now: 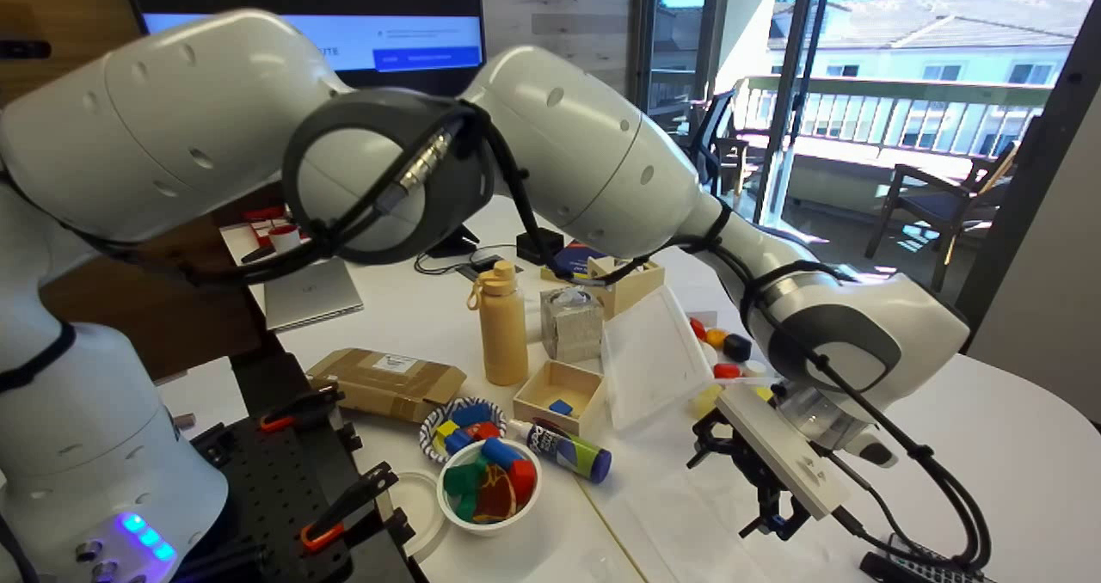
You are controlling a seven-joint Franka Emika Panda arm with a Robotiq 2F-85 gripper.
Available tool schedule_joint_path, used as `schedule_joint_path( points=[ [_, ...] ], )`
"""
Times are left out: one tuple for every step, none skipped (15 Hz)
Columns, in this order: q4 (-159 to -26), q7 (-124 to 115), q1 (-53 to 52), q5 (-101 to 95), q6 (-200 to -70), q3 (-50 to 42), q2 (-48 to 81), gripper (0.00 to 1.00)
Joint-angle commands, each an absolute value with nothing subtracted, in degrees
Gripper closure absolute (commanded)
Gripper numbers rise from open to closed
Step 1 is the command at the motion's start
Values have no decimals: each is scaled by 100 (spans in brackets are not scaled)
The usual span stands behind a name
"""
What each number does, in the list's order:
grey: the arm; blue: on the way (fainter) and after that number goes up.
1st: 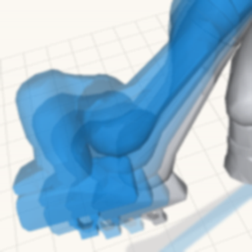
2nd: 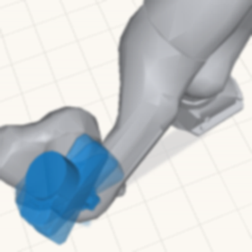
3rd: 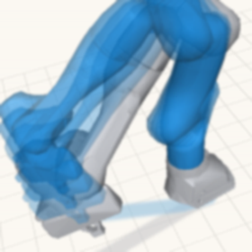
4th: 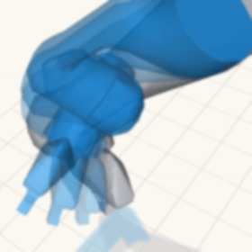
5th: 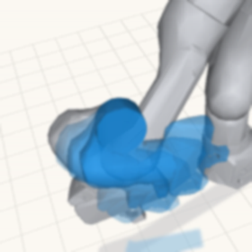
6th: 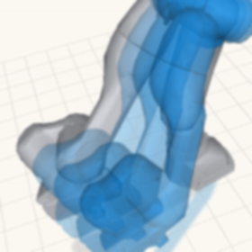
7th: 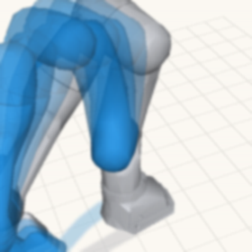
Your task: Fold the napkin in four
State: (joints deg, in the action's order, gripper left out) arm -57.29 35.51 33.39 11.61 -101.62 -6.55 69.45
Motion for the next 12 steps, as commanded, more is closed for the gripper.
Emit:
schedule_joint_path(
  points=[
    [-4327, 3185, 3500, 1228, -9663, -645, 7780, 0],
    [-4144, 3106, 3532, 1208, -9610, -671, 7908, 0],
    [-3933, 3030, 3560, 1197, -9555, -677, 8065, 0],
    [-3762, 2967, 3588, 1185, -9529, -682, 8195, 0],
    [-3593, 2904, 3616, 1172, -9513, -692, 8325, 0],
    [-3605, 2774, 3716, 974, -9581, -497, 8337, 0],
    [-3457, 2703, 3729, 926, -9582, -488, 8459, 0],
    [-3338, 2624, 3750, 888, -9568, -467, 8558, 0],
    [-3227, 2543, 3781, 843, -9546, -454, 8648, 0],
    [-3171, 2487, 3802, 809, -9545, -432, 8691, 0],
    [-3623, 2453, 3807, 766, -9733, -396, 8444, 0],
    [-3590, 2381, 3822, 746, -9728, -385, 8479, 0]
  ],
)
